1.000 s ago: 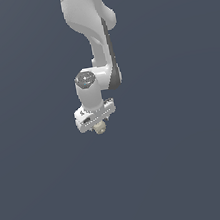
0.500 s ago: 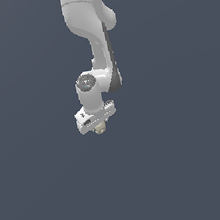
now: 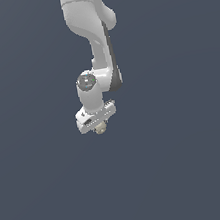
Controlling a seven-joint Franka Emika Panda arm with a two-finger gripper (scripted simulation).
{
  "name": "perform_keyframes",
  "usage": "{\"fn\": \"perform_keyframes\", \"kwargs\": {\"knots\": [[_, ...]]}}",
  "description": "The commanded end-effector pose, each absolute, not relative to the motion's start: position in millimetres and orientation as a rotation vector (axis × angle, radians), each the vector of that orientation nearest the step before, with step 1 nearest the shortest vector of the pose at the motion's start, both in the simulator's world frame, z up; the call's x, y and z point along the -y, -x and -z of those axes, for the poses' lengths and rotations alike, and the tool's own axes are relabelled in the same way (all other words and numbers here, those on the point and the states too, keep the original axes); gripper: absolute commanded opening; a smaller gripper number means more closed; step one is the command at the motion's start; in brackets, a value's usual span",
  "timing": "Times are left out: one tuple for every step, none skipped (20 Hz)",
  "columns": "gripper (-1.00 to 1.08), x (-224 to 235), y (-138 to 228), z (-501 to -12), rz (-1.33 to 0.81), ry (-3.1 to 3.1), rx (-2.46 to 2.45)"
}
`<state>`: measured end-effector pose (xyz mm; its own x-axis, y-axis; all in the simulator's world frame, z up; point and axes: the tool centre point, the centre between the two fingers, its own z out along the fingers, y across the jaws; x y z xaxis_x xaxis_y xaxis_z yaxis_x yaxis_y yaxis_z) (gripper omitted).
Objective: Pick up the object and move it to a goal position.
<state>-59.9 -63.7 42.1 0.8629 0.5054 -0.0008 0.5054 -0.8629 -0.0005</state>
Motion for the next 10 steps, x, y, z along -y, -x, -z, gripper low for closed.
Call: {"fn": "perform_keyframes", "kwargs": {"knots": [[-1.00, 58.4, 58.2, -47.3, 0.000, 3.032, 0.824], [-1.00, 55.2, 57.3, -50.6, 0.000, 3.032, 0.824], [-1.00, 51.4, 56.3, -54.5, 0.000, 3.032, 0.824], [-1.00, 47.1, 55.1, -58.8, 0.000, 3.032, 0.824], [-1.00, 42.3, 53.8, -63.8, 0.000, 3.032, 0.824], [-1.00, 36.9, 52.4, -69.4, 0.000, 3.032, 0.824], [-1.00, 31.1, 50.8, -75.3, 0.000, 3.032, 0.824], [-1.00, 24.9, 49.1, -81.7, 0.000, 3.032, 0.824], [-1.00, 18.2, 47.2, -88.5, 0.000, 3.032, 0.824], [-1.00, 11.1, 45.2, -95.8, 0.000, 3.032, 0.824]]}}
